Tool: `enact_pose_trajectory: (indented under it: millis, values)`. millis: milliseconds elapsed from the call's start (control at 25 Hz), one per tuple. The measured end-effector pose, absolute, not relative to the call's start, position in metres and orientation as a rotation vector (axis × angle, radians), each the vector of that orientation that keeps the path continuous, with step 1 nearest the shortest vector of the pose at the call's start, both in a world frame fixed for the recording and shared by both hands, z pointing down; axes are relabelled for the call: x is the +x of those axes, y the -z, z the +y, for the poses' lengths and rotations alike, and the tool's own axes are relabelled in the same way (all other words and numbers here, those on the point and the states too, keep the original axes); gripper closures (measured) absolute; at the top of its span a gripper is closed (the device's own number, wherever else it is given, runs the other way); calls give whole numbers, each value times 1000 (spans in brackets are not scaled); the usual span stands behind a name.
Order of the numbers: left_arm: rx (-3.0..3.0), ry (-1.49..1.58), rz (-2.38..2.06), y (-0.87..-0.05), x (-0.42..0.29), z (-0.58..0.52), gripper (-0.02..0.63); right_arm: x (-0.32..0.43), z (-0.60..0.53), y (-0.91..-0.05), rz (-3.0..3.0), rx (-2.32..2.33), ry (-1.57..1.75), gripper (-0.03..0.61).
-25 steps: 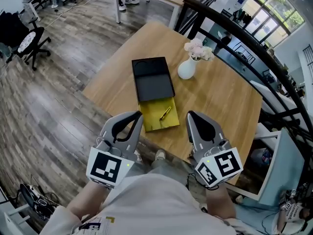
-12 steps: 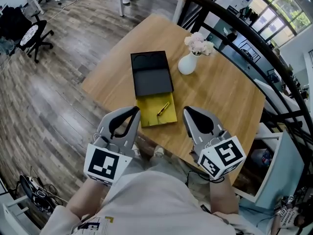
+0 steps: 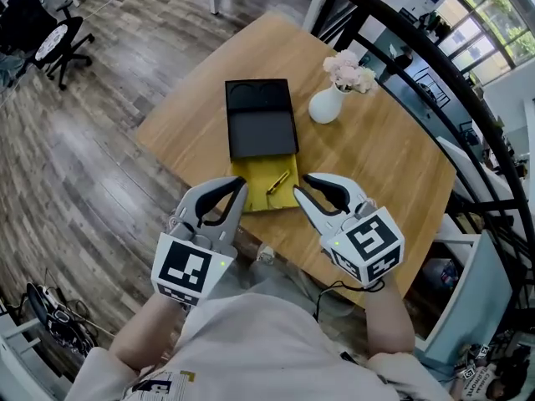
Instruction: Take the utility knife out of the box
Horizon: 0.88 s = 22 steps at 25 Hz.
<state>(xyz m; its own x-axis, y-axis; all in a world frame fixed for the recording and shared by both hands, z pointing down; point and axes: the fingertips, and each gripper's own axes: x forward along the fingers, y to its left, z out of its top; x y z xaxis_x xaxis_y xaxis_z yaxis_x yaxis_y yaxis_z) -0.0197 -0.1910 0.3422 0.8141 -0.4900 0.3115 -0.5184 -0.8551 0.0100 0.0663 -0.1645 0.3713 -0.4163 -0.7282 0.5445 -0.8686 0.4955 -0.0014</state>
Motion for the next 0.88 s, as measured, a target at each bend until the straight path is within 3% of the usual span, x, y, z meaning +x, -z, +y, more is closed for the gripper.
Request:
enact_pose_trajectory:
  millis: [200,880]
  values:
    - [2871,-485,-814,-362,-14,-202,612,71,-178,-414,-2194,1180,-383,468]
    - [2741,-703,-734,-477,5,-229,612,88,-206,-567,-1971,822,-374,471]
